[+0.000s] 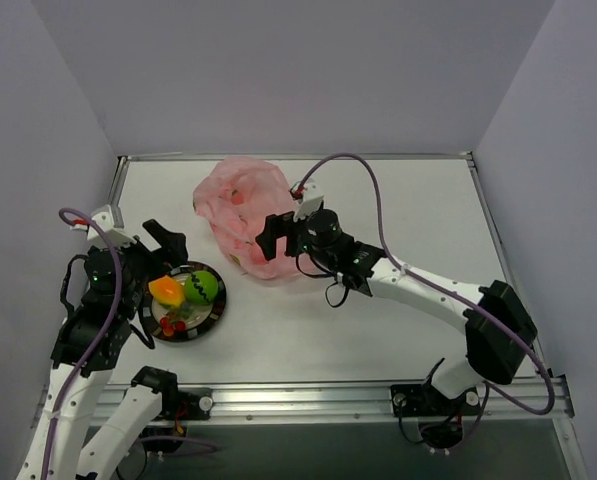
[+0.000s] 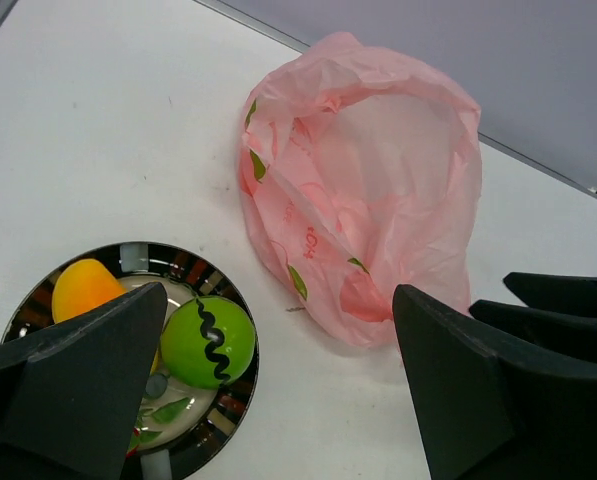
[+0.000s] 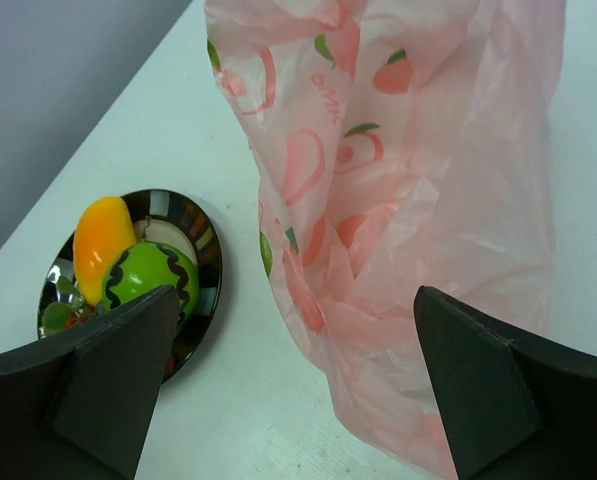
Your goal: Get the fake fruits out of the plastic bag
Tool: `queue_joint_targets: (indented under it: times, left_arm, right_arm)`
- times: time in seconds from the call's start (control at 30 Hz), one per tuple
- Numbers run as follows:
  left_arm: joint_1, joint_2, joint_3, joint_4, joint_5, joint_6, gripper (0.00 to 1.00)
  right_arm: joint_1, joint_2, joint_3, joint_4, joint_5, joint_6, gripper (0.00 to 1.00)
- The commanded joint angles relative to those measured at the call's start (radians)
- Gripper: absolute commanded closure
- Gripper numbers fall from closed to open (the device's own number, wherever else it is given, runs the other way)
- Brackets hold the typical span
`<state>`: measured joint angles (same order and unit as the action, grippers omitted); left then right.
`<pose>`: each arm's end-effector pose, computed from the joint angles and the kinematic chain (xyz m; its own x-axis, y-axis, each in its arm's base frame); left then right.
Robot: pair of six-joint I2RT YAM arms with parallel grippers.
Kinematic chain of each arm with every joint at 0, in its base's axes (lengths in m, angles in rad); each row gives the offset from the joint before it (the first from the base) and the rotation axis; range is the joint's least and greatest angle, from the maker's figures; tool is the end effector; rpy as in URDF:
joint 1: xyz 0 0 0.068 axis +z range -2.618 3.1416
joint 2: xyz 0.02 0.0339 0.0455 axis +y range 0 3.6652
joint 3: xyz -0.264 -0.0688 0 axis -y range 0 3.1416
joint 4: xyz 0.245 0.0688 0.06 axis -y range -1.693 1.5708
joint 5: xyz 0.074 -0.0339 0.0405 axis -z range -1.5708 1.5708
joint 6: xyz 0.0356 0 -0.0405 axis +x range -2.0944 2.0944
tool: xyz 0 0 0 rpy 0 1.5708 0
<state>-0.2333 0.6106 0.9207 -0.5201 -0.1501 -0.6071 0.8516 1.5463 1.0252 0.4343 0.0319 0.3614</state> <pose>0.1233 -0.0238 0.3740 -0.2158 -0.5285 -0.8210 -0.0448 0.8453 -0.5324 0.2413 0.2739 0.2980 -0.3119 0.1803 -0.9329 -0.6636 0.6613 0.3497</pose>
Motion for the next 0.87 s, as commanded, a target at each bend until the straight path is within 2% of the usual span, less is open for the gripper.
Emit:
queue_joint_targets:
  times: [0.0,0.13,0.4,0.53,0.67,0.83]
  left_arm:
    - [0.003,0.038,0.082,0.065,0.032,0.087,0.06]
    - [0.003,0.052,0.113,0.093,0.058,0.124,0.06]
    - [0.005,0.046,0.148,0.137,0.139,0.147,0.06]
    - [0.005,0.035,0.146,0.150,0.150,0.161,0.06]
    - [0.006,0.015,0.103,0.154,0.184,0.161,0.06]
    - [0.006,0.005,0.098,0.105,0.160,0.167,0.06]
  right_arm:
    - [-0.002,-0.109,0.081,-0.101,0.034,-0.062,0.00]
    - [-0.003,-0.268,0.082,-0.169,0.134,-0.091,0.00]
    - [-0.005,-0.629,-0.016,-0.226,0.557,-0.131,0.00]
    - [-0.005,-0.843,-0.091,-0.235,0.690,-0.136,0.00]
    - [-0.006,-0.922,-0.149,-0.235,0.767,-0.142,0.00]
    - [-0.005,-0.896,-0.159,-0.236,0.809,-0.150,0.00]
